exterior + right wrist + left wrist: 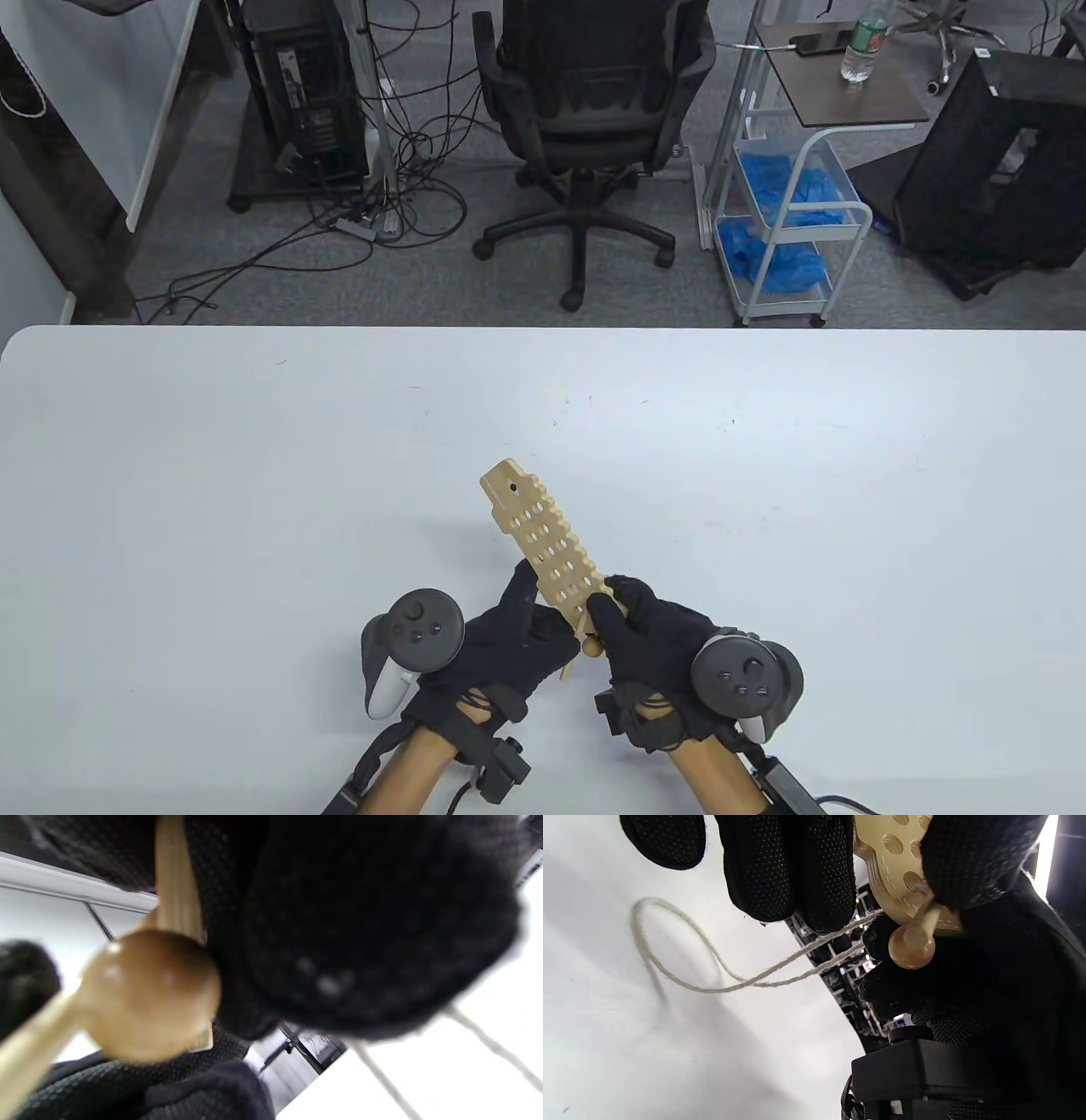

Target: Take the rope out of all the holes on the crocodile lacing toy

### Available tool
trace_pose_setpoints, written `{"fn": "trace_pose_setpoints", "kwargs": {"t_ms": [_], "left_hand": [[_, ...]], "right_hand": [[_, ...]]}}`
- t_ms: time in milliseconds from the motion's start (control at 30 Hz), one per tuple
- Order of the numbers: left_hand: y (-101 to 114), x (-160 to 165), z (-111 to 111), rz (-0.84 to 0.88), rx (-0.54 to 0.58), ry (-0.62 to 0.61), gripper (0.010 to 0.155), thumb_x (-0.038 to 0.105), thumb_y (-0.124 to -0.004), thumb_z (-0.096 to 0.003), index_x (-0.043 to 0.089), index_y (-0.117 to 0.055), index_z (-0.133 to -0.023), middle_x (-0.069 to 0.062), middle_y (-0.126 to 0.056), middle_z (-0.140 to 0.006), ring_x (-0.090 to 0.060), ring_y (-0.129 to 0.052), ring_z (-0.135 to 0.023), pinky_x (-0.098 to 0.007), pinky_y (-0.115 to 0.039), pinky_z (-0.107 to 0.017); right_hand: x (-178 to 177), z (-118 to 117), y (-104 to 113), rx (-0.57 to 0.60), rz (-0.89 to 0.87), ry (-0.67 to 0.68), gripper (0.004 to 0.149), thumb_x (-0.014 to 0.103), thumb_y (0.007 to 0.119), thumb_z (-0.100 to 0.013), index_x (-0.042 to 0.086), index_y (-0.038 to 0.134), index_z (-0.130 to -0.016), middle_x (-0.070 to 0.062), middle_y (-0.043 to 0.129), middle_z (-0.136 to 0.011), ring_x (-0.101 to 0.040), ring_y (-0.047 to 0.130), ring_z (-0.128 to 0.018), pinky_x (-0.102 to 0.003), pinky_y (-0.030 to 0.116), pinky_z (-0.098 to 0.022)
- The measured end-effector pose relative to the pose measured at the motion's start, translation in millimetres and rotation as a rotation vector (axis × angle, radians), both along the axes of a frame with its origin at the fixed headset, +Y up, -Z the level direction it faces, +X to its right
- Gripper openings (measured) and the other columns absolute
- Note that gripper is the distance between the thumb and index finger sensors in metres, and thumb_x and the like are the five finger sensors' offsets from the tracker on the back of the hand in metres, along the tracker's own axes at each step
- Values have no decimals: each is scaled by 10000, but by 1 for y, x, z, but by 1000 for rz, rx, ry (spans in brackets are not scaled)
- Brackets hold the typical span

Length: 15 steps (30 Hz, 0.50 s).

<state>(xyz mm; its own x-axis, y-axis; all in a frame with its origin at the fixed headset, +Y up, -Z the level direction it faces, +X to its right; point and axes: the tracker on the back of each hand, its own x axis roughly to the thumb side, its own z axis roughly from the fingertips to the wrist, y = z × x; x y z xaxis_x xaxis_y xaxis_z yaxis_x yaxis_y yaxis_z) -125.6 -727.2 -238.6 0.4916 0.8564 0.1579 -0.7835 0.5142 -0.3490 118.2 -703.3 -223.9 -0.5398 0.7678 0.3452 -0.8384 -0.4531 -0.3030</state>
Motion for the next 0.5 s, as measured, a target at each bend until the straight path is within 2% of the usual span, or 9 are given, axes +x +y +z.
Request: {"fn": "trace_pose_setpoints", "kwargs": {"t_ms": [133, 333, 500], "left_hand": [[-3, 3, 0, -64, 7, 15, 987, 528, -851, -448, 49, -316, -1124, -2, -936, -841, -258, -936, -725, -607, -714, -623], [-3, 5, 1, -80, 24, 40, 932, 457, -851, -461, 2, -335, -1089, 39, -993, -738, -207, -992, -625, -574, -759, -599], [3, 7, 3, -118, 106, 34, 917, 404, -862, -461, 67, -314, -1114, 37, -983, -747, -210, -980, -625, -580, -746, -613]], "right_hand": [[0, -2, -13, -140, -99, 1, 465, 345, 852, -410, -64, 865, -630, -218, 1078, -331, -288, 1071, -84, -543, 874, -253], [3, -7, -22, -209, -144, 1, 462, 336, 849, -411, -70, 865, -632, -224, 1080, -333, -294, 1076, -87, -545, 874, -253], [10, -12, -30, -275, -234, -5, 467, 338, 840, -415, -73, 860, -635, -221, 1076, -337, -292, 1073, -92, -546, 870, -257]]}}
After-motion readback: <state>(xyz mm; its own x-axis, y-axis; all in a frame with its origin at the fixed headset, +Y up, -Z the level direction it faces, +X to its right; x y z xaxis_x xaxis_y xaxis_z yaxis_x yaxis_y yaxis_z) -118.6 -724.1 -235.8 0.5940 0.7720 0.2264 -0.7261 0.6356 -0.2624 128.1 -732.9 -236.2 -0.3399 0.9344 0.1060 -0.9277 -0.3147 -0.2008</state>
